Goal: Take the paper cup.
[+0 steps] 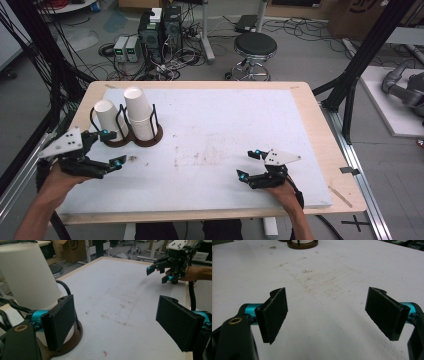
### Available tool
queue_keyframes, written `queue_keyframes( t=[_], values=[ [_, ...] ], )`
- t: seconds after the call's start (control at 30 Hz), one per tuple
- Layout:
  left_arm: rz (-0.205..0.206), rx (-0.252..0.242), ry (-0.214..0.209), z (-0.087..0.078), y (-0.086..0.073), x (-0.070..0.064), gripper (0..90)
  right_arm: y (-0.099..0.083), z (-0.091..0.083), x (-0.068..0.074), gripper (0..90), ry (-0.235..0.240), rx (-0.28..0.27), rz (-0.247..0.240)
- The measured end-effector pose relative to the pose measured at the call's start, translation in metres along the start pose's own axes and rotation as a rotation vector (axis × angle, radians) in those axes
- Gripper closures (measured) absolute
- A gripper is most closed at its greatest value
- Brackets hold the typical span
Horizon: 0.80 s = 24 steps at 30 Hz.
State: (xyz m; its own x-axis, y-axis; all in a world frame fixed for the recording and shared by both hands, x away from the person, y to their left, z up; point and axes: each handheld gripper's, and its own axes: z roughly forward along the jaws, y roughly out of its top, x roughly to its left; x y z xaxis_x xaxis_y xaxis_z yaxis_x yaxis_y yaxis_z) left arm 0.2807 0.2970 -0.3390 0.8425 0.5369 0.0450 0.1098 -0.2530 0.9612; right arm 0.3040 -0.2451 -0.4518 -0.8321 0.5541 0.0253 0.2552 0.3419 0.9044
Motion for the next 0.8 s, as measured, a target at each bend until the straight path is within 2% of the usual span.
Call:
queue_keyframes(
  t=[0.07, 0.23, 0.3, 0.33, 0.4, 0.57, 0.6, 0.67, 0.77, 0.8],
  values=[
    [0.002, -0.002, 0.000, -0.002, 0.004, 0.002, 15.8, 0.001, 0.001, 0.000, 18.9, 0.003, 0.015, 0.005],
    [0.025, 0.007, 0.001, -0.011, 0.032, 0.022, 15.6, 0.001, 0.002, 0.001, 18.9, 0.000, 0.020, -0.006],
    [0.036, 0.028, -0.011, -0.012, 0.044, 0.031, 15.6, 0.001, 0.002, 0.001, 18.9, -0.001, 0.018, -0.004],
    [0.036, 0.028, -0.011, -0.012, 0.044, 0.031, 15.6, 0.001, 0.002, 0.001, 18.9, -0.001, 0.018, -0.004],
    [0.045, 0.050, -0.014, -0.011, 0.052, 0.039, 15.6, 0.001, 0.002, 0.000, 18.9, -0.005, 0.018, -0.016],
    [0.067, 0.083, -0.030, -0.006, 0.073, 0.054, 15.6, 0.001, 0.002, 0.002, 18.9, -0.003, 0.022, -0.011],
    [0.082, 0.120, -0.045, -0.002, 0.082, 0.061, 15.6, 0.001, 0.002, 0.001, 18.9, -0.004, 0.020, -0.012],
    [0.084, 0.126, -0.050, 0.001, 0.086, 0.064, 15.6, 0.001, 0.002, 0.001, 18.9, -0.003, 0.020, -0.009],
    [0.107, 0.163, -0.068, 0.006, 0.096, 0.071, 15.6, 0.001, 0.002, 0.002, 18.9, 0.000, 0.021, -0.010],
    [0.103, 0.173, -0.079, 0.010, 0.100, 0.073, 15.6, 0.001, 0.002, 0.002, 18.9, -0.001, 0.020, -0.012]
  ],
)
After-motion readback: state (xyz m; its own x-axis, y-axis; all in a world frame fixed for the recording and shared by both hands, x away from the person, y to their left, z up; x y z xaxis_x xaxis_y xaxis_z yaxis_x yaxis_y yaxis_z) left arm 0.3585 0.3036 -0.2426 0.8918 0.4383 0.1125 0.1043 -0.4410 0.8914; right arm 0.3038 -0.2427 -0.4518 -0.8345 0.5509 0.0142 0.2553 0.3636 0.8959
